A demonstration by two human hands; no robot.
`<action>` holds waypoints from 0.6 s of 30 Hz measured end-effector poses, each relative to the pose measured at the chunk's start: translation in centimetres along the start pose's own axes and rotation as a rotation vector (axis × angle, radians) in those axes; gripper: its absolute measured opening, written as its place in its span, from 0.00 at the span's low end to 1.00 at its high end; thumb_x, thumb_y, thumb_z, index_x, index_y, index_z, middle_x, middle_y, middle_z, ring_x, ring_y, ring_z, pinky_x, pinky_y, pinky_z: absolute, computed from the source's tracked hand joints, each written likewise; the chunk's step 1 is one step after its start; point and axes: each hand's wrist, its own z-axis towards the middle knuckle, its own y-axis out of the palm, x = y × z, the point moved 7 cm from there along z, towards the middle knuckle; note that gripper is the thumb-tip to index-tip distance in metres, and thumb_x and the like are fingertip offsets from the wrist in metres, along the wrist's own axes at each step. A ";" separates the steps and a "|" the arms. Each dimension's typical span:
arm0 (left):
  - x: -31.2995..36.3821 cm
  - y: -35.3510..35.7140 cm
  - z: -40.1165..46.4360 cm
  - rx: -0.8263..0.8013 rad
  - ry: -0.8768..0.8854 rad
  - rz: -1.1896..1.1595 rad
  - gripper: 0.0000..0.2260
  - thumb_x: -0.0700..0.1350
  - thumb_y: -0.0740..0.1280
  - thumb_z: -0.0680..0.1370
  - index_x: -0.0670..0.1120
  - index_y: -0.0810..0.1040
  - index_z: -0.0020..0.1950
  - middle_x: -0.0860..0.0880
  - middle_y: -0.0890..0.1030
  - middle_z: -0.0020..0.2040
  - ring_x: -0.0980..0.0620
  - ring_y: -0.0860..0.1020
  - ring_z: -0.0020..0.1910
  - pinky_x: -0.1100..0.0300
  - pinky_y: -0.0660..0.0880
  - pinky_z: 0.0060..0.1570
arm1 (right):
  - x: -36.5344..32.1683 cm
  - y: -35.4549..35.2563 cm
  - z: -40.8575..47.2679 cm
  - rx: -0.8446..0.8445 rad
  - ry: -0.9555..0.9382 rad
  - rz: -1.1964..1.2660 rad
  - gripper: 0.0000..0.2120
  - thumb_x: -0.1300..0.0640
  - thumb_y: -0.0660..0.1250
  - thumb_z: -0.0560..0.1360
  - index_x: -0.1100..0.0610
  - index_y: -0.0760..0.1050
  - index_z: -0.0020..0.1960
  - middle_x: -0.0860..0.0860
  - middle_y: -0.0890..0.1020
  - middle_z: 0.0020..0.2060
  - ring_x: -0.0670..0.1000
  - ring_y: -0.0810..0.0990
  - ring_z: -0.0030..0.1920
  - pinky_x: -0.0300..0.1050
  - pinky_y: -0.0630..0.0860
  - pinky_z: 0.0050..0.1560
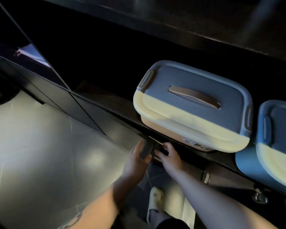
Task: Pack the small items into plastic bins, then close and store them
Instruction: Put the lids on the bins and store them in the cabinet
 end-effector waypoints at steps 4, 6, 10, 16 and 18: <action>-2.5 -0.9 -1.2 0.032 -0.042 -0.131 0.30 0.51 0.67 0.76 0.52 0.59 0.75 0.46 0.71 0.69 0.53 0.70 0.66 0.56 0.70 0.63 | -0.3 1.0 -2.6 -0.073 -0.033 0.021 0.16 0.40 0.67 0.74 0.53 0.76 0.40 0.49 0.81 0.35 0.51 0.80 0.41 0.38 0.71 0.38; -4.6 -1.7 -2.0 0.041 -0.095 -0.212 0.31 0.53 0.68 0.76 0.51 0.59 0.75 0.46 0.71 0.69 0.51 0.71 0.67 0.49 0.71 0.65 | -0.5 2.0 -4.2 -0.102 -0.033 0.014 0.21 0.38 0.66 0.74 0.57 0.79 0.40 0.57 0.82 0.37 0.55 0.81 0.42 0.46 0.74 0.42; -8.6 -4.2 -3.8 0.009 -0.079 -0.295 0.31 0.53 0.69 0.75 0.50 0.61 0.74 0.50 0.73 0.67 0.53 0.74 0.64 0.51 0.72 0.64 | -1.6 6.1 -7.8 -0.186 -0.068 -0.027 0.16 0.47 0.70 0.73 0.60 0.84 0.42 0.57 0.84 0.38 0.53 0.81 0.42 0.47 0.74 0.46; -16.4 -10.8 -8.1 -0.148 -0.055 -0.409 0.26 0.47 0.69 0.76 0.53 0.65 0.71 0.56 0.75 0.62 0.67 0.75 0.56 0.73 0.74 0.50 | -3.4 15.7 -14.3 -0.339 -0.011 -0.139 0.07 0.55 0.72 0.73 0.58 0.86 0.47 0.56 0.86 0.43 0.54 0.82 0.44 0.47 0.77 0.52; -19.1 -13.7 -9.7 -0.179 -0.093 -0.448 0.26 0.45 0.67 0.77 0.53 0.62 0.74 0.55 0.74 0.65 0.60 0.75 0.61 0.72 0.73 0.53 | -4.6 20.1 -16.1 -0.398 -0.042 -0.098 0.07 0.61 0.72 0.73 0.59 0.84 0.50 0.54 0.86 0.44 0.45 0.83 0.41 0.36 0.78 0.46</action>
